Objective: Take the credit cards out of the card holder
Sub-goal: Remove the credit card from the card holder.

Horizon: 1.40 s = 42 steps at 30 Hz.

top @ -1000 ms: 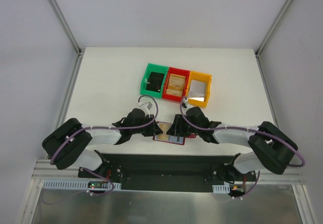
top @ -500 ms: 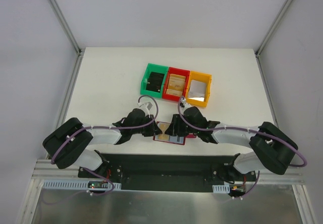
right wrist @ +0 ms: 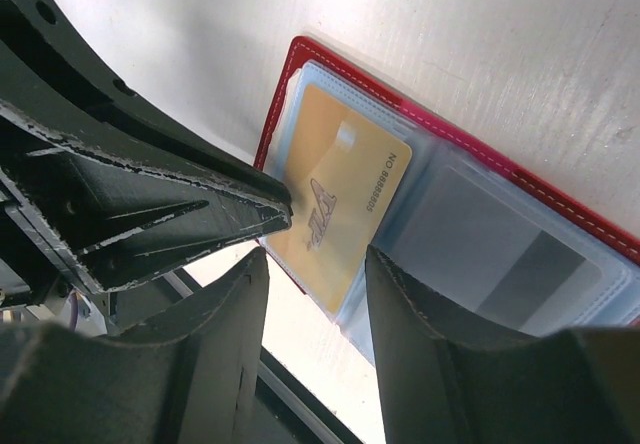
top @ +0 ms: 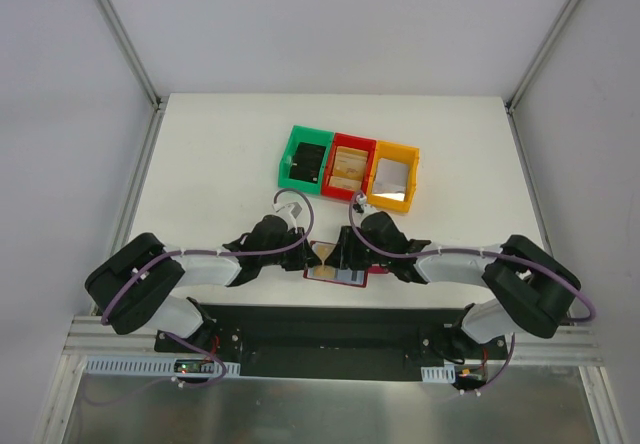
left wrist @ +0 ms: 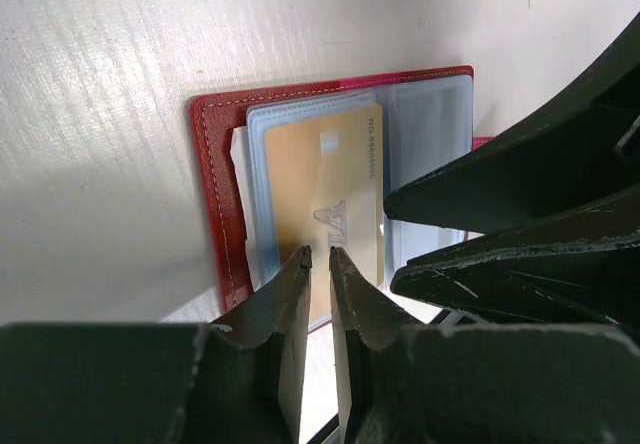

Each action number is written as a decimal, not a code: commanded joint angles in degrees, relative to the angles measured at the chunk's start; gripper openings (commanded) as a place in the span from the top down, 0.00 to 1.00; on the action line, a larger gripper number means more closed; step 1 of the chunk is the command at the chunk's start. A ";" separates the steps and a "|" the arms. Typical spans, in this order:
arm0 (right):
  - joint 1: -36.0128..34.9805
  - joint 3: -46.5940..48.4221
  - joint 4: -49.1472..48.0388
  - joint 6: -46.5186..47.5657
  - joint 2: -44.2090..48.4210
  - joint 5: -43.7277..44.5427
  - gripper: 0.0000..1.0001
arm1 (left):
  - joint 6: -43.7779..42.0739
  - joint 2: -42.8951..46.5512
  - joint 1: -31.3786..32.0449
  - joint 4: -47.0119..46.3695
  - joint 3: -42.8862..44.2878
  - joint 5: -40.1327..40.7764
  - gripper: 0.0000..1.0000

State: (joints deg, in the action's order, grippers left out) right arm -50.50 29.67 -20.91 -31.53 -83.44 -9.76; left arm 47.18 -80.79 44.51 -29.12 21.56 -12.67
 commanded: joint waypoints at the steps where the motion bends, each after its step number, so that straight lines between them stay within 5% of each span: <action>1: -0.12 0.92 -3.44 -0.99 -0.23 0.44 0.54 | 0.28 1.60 -0.57 2.32 -1.26 1.85 0.85; 14: 0.31 -1.19 -8.18 -3.27 -3.22 -0.26 0.55 | -1.03 8.46 -0.83 8.73 -0.20 3.79 0.70; 42: 0.40 -3.30 -7.75 -5.03 -0.94 1.14 0.48 | -0.77 6.44 -2.41 6.27 2.17 2.73 0.81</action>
State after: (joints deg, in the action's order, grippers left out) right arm -50.17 27.27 -29.41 -36.38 -86.11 -9.80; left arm 46.70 -74.87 42.63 -20.75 22.15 -9.78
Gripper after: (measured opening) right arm 0.512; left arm 0.195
